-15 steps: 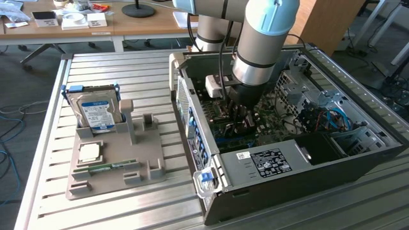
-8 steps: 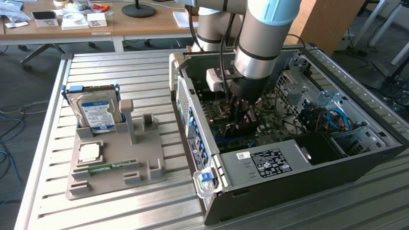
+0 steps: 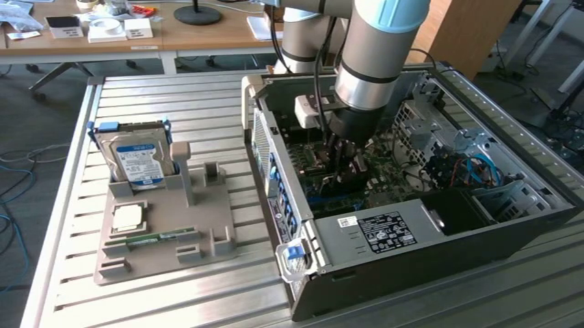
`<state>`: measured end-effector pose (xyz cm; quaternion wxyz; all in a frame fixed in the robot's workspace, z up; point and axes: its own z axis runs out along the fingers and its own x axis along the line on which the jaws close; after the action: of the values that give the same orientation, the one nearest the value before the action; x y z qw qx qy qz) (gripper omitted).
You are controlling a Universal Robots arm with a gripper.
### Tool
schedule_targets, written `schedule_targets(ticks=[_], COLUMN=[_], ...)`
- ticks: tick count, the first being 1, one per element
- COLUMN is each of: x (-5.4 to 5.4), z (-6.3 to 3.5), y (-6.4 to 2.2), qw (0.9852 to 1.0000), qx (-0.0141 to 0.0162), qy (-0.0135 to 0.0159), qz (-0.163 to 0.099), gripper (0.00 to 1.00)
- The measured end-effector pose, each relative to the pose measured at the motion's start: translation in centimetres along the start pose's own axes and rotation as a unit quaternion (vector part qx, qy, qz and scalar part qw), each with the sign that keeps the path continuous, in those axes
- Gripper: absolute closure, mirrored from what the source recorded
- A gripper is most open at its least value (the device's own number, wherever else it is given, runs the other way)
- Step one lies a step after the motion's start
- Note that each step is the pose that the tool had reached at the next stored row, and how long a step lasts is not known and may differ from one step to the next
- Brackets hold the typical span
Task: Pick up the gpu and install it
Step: 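Insert the gpu into the slot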
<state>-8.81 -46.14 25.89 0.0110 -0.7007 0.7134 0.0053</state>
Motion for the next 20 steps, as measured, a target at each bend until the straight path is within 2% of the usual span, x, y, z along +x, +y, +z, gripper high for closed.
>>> schedule_targets(ticks=[6,10,18,19,20], x=[0.00,0.01,0.01,0.01,0.01], z=[0.04,0.49,0.49,0.49,0.49], y=[0.00,0.00,0.00,0.00,0.00], qw=[1.0000,1.0000,1.0000,1.0000,1.0000], qx=[0.0000,0.0000,0.0000,0.0000,0.0000], qy=[0.0000,0.0000,0.0000,0.0000,0.0002], qz=[0.000,0.000,0.000,0.000,0.000], gripper=[0.60,0.60,0.60,0.61,0.67])
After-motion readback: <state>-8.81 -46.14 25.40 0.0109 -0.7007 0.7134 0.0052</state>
